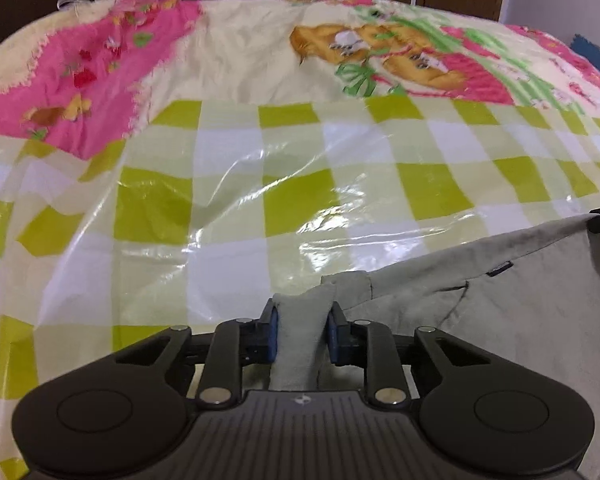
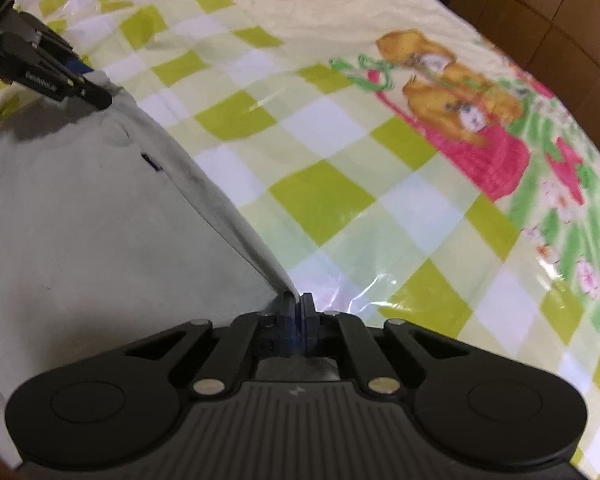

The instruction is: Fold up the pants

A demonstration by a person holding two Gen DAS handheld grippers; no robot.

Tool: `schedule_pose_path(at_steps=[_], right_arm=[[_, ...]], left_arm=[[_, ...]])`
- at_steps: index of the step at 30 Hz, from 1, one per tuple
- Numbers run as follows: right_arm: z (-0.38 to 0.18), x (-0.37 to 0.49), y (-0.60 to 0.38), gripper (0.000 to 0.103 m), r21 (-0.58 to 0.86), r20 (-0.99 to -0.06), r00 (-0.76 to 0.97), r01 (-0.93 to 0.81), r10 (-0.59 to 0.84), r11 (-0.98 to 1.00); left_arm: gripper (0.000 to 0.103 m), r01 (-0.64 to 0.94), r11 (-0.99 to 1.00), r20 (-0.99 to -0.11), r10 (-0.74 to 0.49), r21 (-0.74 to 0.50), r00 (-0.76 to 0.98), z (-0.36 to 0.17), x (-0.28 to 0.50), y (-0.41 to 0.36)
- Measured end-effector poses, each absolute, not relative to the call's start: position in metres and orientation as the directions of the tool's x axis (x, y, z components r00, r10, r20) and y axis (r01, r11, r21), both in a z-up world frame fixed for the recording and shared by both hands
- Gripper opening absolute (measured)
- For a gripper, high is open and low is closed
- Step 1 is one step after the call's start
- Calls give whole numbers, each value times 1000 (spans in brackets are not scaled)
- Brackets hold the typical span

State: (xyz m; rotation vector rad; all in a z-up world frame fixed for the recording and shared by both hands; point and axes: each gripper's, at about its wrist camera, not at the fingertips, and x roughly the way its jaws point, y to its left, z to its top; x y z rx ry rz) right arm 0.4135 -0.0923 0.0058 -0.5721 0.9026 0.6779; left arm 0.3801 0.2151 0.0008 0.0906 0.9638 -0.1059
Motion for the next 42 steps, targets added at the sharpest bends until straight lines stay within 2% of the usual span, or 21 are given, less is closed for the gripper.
schedule_pose_path(at_steps=[5,9,14,17,19,24,32,34,35,39,42], right_arm=[[24,396,-99,1,-186,-823,484,-724,298,664],[58,366,-108,1,-179,-781,520,-717,346,674],[116,295,-132,1,-139,-711,552,-717,435,683],[131,230,-139,1,-140,-698,548,-736,461,662],[124,193,-137,1,-139,-718,524,-753,458,643],[75,133,-119,1,-17,-803,380,-785,459,620],[31,95,-79,1,69,-856,260,-798,446,599],[26,85,-71,2,32,-869,259,-821,422,569],[22,81,-67,7,-4,-873,277,-827,402,562],[3,73,-61,11,-21,-893,272,-821,358,571],[1,65,-53,19,-71,-889,298,-839,347,539]], left_arm=[[35,141,990,-794,-83,4,602,22,357,214],[35,135,990,-739,-115,-33,664,54,322,221],[35,142,980,-637,-197,-138,745,91,236,232],[36,153,980,-644,-201,-130,738,88,188,228],[36,148,982,-667,-186,-114,721,77,159,228],[36,75,987,-716,-153,-140,681,40,117,241],[37,17,986,-699,-131,-167,703,21,80,261],[41,28,993,-708,-100,-112,699,19,72,259],[44,23,996,-715,-82,-92,695,15,67,260],[46,19,1000,-745,-31,-24,667,-1,51,255],[51,24,998,-740,22,52,672,2,39,246]])
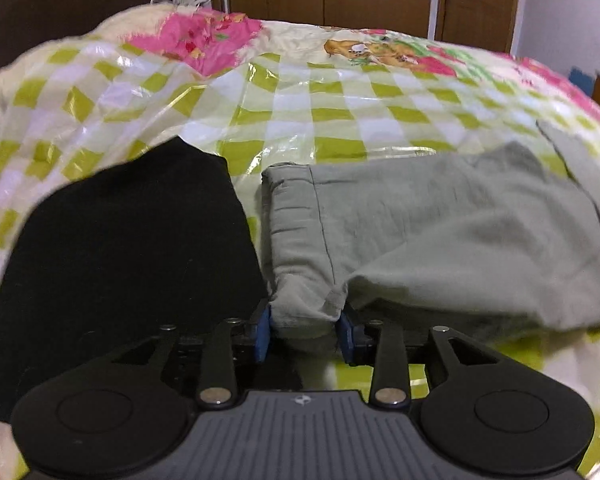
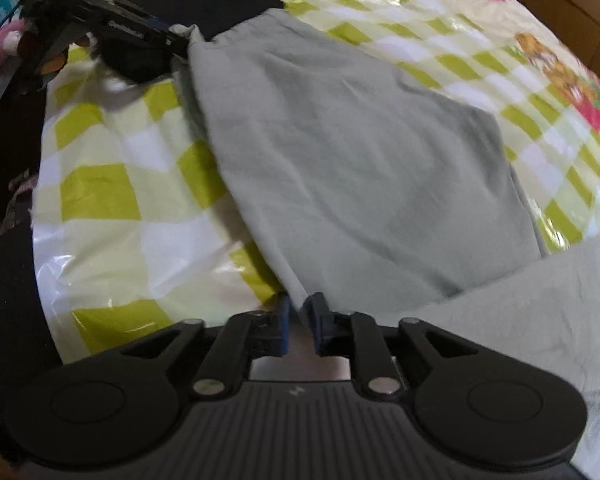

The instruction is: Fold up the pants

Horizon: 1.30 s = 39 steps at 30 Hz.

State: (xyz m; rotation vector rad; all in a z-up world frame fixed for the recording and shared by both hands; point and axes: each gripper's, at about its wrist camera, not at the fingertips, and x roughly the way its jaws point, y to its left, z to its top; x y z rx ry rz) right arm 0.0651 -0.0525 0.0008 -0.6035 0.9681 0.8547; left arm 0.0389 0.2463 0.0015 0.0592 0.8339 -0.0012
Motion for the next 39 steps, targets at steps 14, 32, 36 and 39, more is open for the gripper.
schedule_pose_path(at_steps=[14,32,36,39], right_arm=[[24,53,-76,35,-101,-875,347,-814,339,572],[23,277,-159,47,-67,-824,564,-186,51,980],[4,316,-172,47,-66,-839,543,-67,-19,996],[-9,329,-186,44,-46,-850,525,-1,-39,999]], left_arm=[[59,-60,988,-635,139,144,760,37,17,236],[61,431,885,-659,-430,-174,617,12,96,49],[62,477,861,-672,-459,-177,580,5,102,20],[62,494,851,-681,-469,-178,562,2,100,8]])
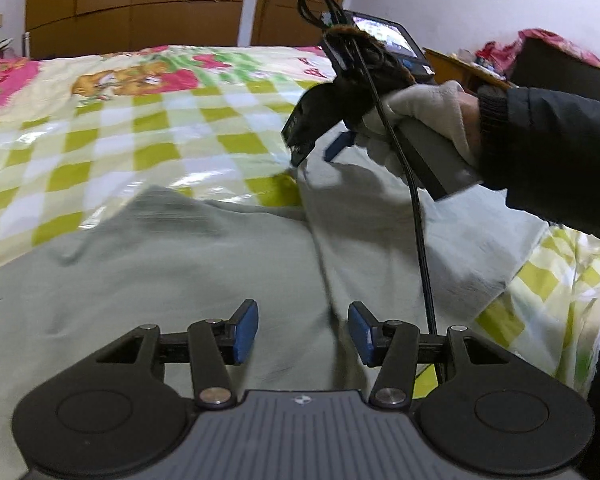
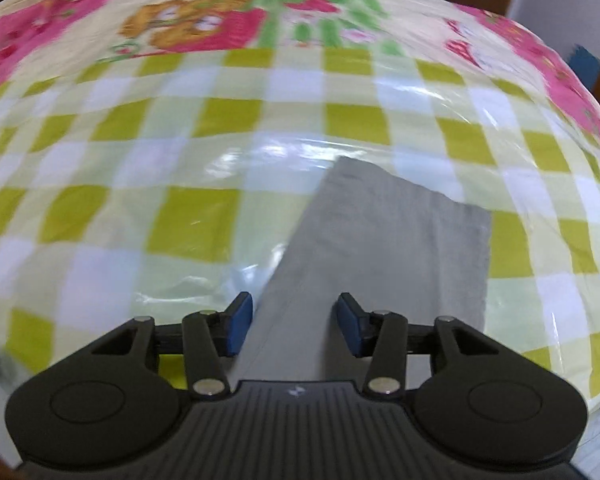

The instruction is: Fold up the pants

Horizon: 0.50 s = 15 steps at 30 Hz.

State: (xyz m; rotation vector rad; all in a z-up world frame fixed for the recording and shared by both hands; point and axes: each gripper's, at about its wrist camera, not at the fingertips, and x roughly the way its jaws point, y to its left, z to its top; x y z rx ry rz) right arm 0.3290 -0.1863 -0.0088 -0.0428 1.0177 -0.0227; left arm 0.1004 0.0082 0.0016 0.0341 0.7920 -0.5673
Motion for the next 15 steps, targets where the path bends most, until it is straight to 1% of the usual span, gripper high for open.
schedule_pose_path(at_steps=[1,2,3,5,8,12,13,15], right_arm=[[-10,327,-191,34,-35,-849,527,17,-39,999],[-9,328,-198,12,-15,-849,527,33,-30,999],[-7,326,-207,2,10,-850,527,48,-17,999],[3,320,-227,2,87,-844,535,67,38,994],[32,293,-260,2,176,-792,603,74,96,982],[77,218,-330,2,336,-680,717,119,153,934],[82,194,-349,2,375,-654,740,139,155,917],[76,145,-386,2,428,-640,756,204,136,880]], left_arm=[[62,499,849,-686,-468,-173,557,1,100,4],[62,505,847,-690,-465,-164,554,2,100,0],[62,509,846,-693,-463,-158,553,2,100,-2],[62,519,842,-693,-460,-144,554,6,99,-10],[62,543,831,-679,-466,-118,567,16,93,-23],[63,580,807,-667,-493,-110,559,21,90,-47],[63,593,798,-672,-497,-106,549,19,89,-56],[63,622,777,-686,-504,-96,524,14,87,-74]])
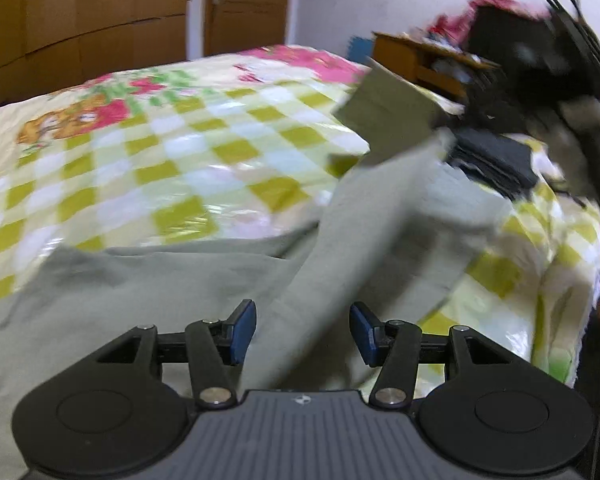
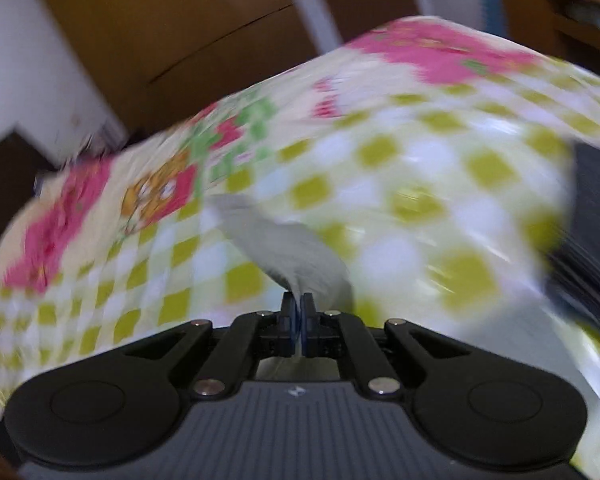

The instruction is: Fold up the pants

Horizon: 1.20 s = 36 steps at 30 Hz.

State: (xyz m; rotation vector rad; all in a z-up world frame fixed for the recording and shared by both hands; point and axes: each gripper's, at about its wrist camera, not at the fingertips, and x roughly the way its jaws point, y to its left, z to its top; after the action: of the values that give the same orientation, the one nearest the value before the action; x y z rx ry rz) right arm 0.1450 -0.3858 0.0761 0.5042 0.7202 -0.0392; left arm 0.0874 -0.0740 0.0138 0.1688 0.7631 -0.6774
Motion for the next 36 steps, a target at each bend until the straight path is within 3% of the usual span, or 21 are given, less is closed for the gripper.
schedule_pose_path(at_steps=[5,9,11,14,17,20,27,36], right_arm=[[9,72,-444,6,403,-755,653,405,48,821],[-10,49,-465,7,460,-740,668,424,73,781],[-1,50,-457,17,361,-737,676,387,5,848],[8,54,-433,34,106,-697,702,303,-147,947],[3,55,-410,41,-111,-645,726,218,-237,970],[1,65,-412,40,-44,-670,724,186,-167,982],[3,66,-459,41,236,-700,706,367,-104,900],[-7,43,-491,44,366,-737,674,463,-52,807]], left_arm=[[63,689,724,-738,-487,-42,467,-2,78,-118],[63,706,708,-756,-473,-21,452,-5,77,-138],[64,710,704,-757,-476,-22,448,-5,80,-144],[64,713,701,-756,-479,-24,445,-5,81,-150],[64,715,699,-760,-479,-27,440,-8,83,-157],[64,716,698,-760,-483,-33,436,-8,84,-159],[64,721,693,-743,-494,-23,451,-6,83,-160],[65,719,694,-743,-500,-36,444,-10,83,-163]])
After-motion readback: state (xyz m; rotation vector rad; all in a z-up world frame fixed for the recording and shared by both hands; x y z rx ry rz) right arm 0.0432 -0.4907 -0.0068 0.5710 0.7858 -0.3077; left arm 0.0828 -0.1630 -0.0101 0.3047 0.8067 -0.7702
